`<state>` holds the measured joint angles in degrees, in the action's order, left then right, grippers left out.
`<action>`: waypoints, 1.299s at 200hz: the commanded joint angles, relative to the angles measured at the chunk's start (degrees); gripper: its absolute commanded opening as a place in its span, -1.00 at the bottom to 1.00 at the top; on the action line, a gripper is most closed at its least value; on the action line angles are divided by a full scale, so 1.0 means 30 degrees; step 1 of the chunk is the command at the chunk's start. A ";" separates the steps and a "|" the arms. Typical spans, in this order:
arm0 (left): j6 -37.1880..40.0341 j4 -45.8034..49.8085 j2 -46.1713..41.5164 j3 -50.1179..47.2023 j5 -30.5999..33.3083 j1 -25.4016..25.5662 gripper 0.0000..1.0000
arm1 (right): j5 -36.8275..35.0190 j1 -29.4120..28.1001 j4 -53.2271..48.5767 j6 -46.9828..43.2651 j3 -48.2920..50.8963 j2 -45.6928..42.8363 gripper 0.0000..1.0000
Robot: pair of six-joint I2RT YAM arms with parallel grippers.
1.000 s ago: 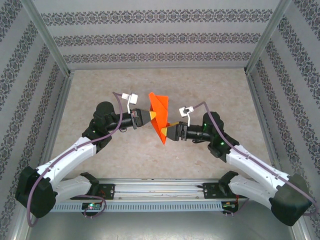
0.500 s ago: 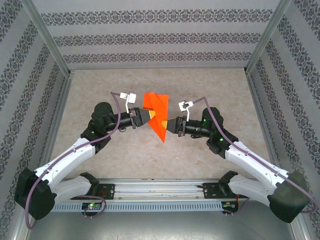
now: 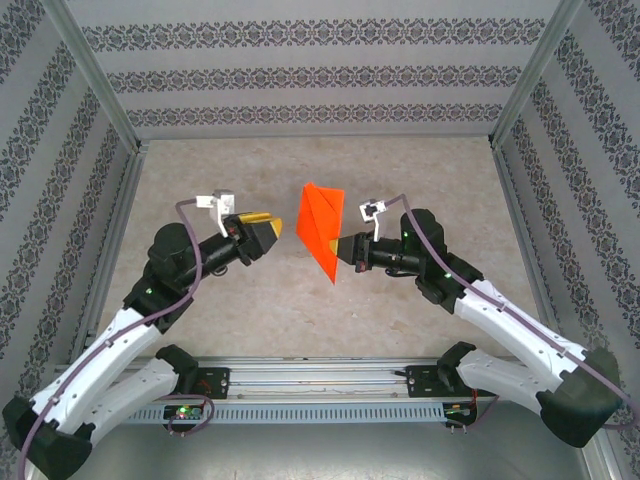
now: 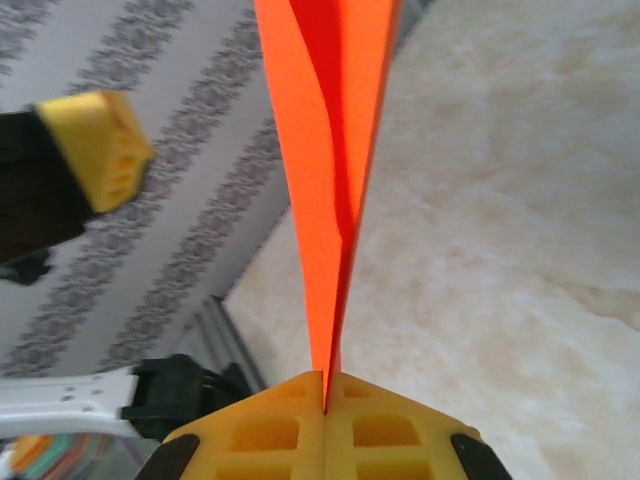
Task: Fold a paper plane with a square sheet of paper (fold left side to right side)
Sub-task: Turn over the paper at the center of the table.
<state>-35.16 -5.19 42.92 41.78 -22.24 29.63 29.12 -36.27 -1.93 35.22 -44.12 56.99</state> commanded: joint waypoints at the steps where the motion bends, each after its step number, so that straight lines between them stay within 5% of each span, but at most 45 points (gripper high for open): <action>1: 0.1704 0.2442 -0.1159 -0.0445 0.3209 0.0144 0.11 | -0.5019 -0.0962 -0.5363 -0.2901 -0.2081 0.0051 -1.00; 43: 0.2107 0.4516 -0.3022 -0.0714 0.7000 0.0156 0.10 | -1.6786 -0.3611 -1.5109 -0.2887 -0.7028 0.4198 -1.00; 89: 0.2193 0.6075 -0.4178 -0.0715 0.8989 0.0150 0.00 | -2.2489 -0.5158 -1.9533 -0.0799 -0.9727 1.0158 -1.00; 163: 0.2263 0.6261 -0.4087 -0.0757 0.9396 0.0115 -0.02 | -2.4839 -0.6471 -2.0022 -0.0206 -1.2214 1.8025 -1.00; 214: 0.2062 0.5789 -0.3499 -0.0842 0.9117 0.0119 -0.03 | -2.3471 -0.7062 -2.0039 0.0095 -1.3809 2.2041 -1.00; 260: 0.2044 0.5804 -0.3436 -0.0773 0.9171 0.0125 -0.03 | -2.1813 -0.7149 -1.9185 -0.0136 -1.3707 2.2697 -0.94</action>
<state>-29.93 12.73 32.80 39.88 4.97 29.63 -39.27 -57.28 -59.75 34.30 -84.60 125.21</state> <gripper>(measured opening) 0.483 0.046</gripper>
